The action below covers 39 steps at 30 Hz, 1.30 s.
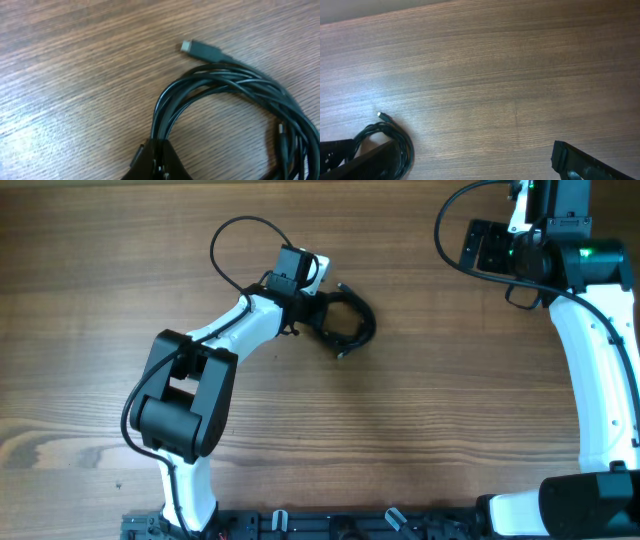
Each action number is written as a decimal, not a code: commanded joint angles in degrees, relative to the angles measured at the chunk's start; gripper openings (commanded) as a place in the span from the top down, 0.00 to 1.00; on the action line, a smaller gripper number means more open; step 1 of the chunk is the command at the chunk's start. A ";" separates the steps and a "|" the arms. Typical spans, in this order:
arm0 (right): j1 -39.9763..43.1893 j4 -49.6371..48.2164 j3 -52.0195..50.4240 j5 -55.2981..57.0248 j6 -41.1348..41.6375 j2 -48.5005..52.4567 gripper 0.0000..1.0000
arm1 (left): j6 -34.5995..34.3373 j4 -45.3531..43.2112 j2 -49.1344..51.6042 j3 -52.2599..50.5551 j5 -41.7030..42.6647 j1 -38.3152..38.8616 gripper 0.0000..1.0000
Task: Untangle cables
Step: 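Lower the left gripper onto the black cable bundle and grasp it, then lift the bundle with the left gripper and grasp a loop with the right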
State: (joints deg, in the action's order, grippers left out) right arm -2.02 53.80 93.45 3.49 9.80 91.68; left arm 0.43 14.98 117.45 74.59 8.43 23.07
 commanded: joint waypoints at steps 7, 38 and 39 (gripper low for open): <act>0.22 -0.17 -0.37 -0.85 -2.25 0.74 0.00 | -1.36 2.58 -7.48 2.93 1.57 -0.39 0.96; -18.60 -25.79 -17.86 -23.76 4.28 2.78 0.00 | -5.68 2.38 -37.33 3.34 9.16 -5.55 0.96; -20.31 -26.49 -17.86 -21.29 5.42 3.65 0.01 | -5.66 2.43 -37.48 3.34 9.14 -5.55 0.96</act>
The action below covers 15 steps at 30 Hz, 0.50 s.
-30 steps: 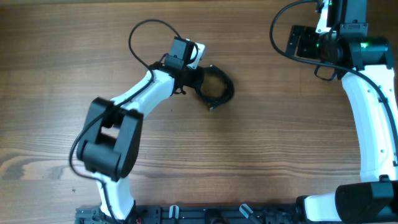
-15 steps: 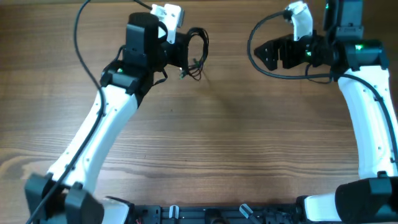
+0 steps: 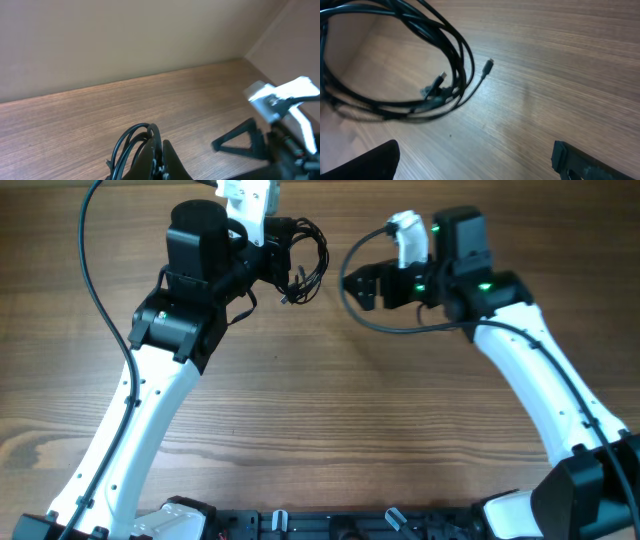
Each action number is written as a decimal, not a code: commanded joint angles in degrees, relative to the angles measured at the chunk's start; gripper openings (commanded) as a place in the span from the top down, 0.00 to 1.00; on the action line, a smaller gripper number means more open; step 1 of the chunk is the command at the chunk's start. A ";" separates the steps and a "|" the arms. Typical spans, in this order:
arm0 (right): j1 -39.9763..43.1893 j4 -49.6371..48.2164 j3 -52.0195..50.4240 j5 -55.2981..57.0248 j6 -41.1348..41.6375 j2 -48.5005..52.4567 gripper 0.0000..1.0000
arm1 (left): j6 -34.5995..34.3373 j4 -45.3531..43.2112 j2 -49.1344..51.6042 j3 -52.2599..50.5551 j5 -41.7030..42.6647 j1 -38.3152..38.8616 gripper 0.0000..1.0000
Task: Untangle cables
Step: 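Lift the bundle with the left gripper and grasp a loop with the right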
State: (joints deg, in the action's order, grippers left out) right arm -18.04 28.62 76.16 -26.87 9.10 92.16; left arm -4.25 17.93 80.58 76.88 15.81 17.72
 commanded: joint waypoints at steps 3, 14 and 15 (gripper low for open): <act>-7.63 -3.89 -0.57 12.72 7.61 5.20 0.08 | -0.96 -0.52 -1.49 1.05 1.73 -0.22 0.96; -8.04 -9.05 -0.57 12.68 7.48 8.07 0.23 | -0.98 -0.50 -2.78 1.05 1.77 -0.24 0.96; -8.04 -9.79 -0.57 12.66 7.61 8.70 0.24 | -0.98 -0.50 -2.82 1.05 1.77 -0.24 0.96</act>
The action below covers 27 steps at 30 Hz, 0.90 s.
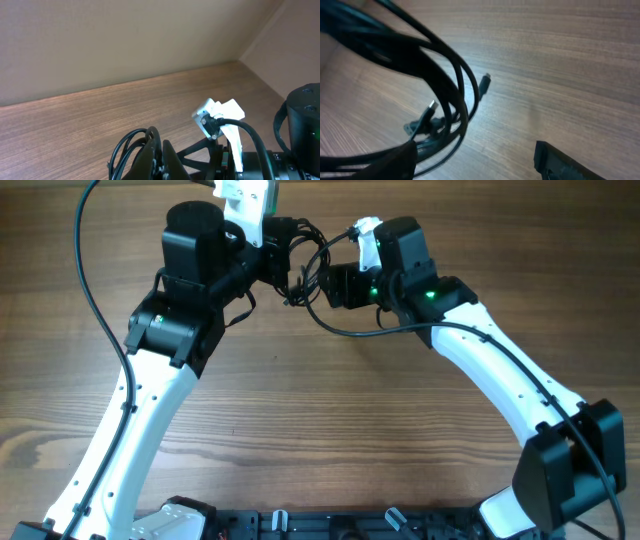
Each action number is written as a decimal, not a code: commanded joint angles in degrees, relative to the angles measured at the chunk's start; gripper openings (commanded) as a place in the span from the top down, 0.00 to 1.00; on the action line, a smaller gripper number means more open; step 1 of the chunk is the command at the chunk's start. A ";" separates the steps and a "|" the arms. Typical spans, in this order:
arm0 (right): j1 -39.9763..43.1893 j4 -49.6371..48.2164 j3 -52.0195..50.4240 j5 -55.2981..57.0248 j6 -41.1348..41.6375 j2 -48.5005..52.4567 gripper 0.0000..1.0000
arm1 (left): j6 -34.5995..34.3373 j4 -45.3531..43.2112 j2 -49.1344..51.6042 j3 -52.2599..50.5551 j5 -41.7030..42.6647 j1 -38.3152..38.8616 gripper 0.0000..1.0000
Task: Untangle cables
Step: 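Lift the bundle with the left gripper and grasp a loop with the right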
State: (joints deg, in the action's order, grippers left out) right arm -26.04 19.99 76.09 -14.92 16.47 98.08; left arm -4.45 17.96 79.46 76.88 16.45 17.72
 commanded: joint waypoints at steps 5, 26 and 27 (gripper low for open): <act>-0.04 -3.87 -0.50 -0.59 2.16 4.33 0.31 | -0.79 -0.57 -2.58 1.05 1.14 -0.24 0.96; -2.29 -7.98 -0.50 -1.42 9.14 4.59 0.62 | -2.45 -2.49 -2.86 1.05 1.77 -0.20 0.96; -2.29 -7.91 -0.50 -1.42 9.11 4.61 0.62 | -2.43 -2.51 -2.86 1.05 1.75 -0.20 0.96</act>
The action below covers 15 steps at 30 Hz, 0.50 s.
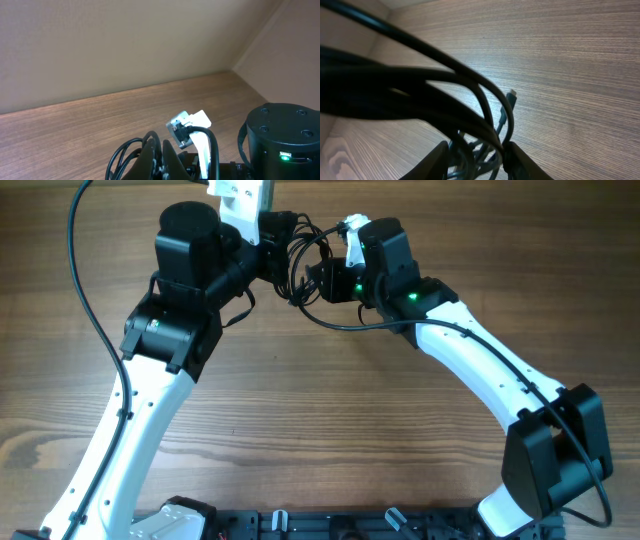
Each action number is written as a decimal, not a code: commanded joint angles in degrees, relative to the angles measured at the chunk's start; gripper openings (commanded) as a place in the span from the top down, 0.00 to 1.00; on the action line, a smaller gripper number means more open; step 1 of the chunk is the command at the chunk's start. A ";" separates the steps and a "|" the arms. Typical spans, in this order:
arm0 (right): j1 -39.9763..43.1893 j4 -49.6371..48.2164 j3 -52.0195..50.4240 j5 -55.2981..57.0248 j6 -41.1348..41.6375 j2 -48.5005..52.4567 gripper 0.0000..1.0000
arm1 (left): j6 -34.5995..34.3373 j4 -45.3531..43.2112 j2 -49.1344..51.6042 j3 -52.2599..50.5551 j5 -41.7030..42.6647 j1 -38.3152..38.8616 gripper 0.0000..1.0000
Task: Untangle cables
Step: 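Lift the bundle with the left gripper and grasp a loop with the right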
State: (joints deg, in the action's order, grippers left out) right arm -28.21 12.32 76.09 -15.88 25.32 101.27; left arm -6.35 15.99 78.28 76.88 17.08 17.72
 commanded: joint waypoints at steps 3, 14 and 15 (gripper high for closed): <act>-0.11 0.24 -0.50 -0.15 0.24 1.40 0.60 | -0.52 -0.57 -1.62 1.05 1.11 -0.20 0.96; -0.11 4.11 -0.50 3.54 0.31 1.40 0.69 | -0.28 -0.87 1.05 1.05 0.59 -0.22 0.96; -0.11 4.59 -0.50 3.93 0.33 1.40 0.71 | -0.13 -0.87 1.09 1.05 0.07 -0.22 0.96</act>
State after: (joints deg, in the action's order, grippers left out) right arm -28.21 16.27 76.09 -13.91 25.50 101.32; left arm -6.37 15.79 78.91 76.88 17.08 17.72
